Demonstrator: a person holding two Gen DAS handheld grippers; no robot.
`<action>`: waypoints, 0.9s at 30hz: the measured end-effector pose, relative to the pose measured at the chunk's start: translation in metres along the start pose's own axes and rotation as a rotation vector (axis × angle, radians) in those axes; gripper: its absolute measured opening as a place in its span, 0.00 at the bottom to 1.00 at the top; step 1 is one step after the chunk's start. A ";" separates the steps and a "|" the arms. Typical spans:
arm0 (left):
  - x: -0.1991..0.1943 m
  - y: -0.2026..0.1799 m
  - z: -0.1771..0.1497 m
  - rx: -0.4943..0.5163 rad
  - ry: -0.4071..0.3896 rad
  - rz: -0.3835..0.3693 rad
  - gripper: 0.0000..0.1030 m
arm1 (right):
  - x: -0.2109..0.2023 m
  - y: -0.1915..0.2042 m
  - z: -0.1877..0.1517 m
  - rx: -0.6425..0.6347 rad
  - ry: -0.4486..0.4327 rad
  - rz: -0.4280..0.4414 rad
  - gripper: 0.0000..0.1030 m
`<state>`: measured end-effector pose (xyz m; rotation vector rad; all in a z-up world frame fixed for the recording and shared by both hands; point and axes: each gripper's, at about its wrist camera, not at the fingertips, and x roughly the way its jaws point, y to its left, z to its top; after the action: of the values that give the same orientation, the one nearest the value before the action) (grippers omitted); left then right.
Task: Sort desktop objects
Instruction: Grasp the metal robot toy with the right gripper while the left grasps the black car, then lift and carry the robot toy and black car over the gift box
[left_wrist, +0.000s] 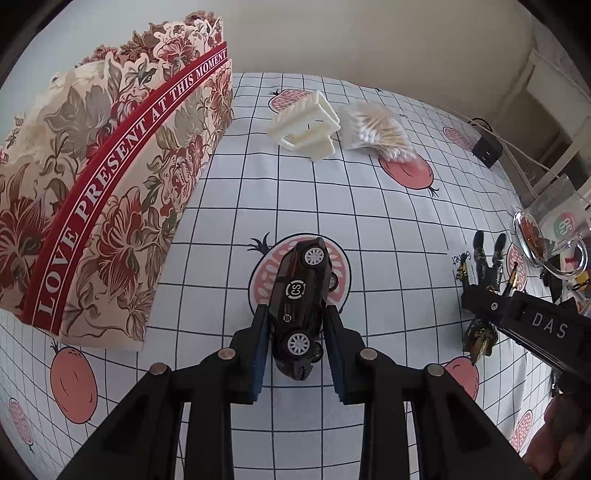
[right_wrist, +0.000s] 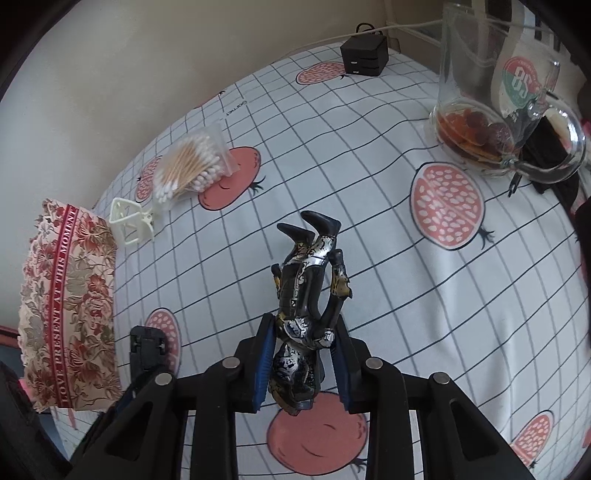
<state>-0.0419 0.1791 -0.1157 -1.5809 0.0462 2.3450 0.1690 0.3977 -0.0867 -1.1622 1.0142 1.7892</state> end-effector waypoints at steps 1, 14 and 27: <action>-0.001 0.002 -0.001 -0.012 0.005 -0.014 0.29 | 0.000 0.000 0.000 0.007 -0.001 0.012 0.30; -0.003 0.018 0.002 -0.069 -0.011 -0.101 0.29 | 0.034 0.042 0.023 0.040 -0.107 0.077 0.30; -0.060 0.026 0.018 -0.086 -0.213 -0.251 0.29 | -0.071 0.081 0.016 -0.042 -0.464 0.261 0.30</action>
<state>-0.0448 0.1440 -0.0580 -1.2791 -0.2873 2.3250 0.1124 0.3677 0.0010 -0.6066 0.8777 2.1611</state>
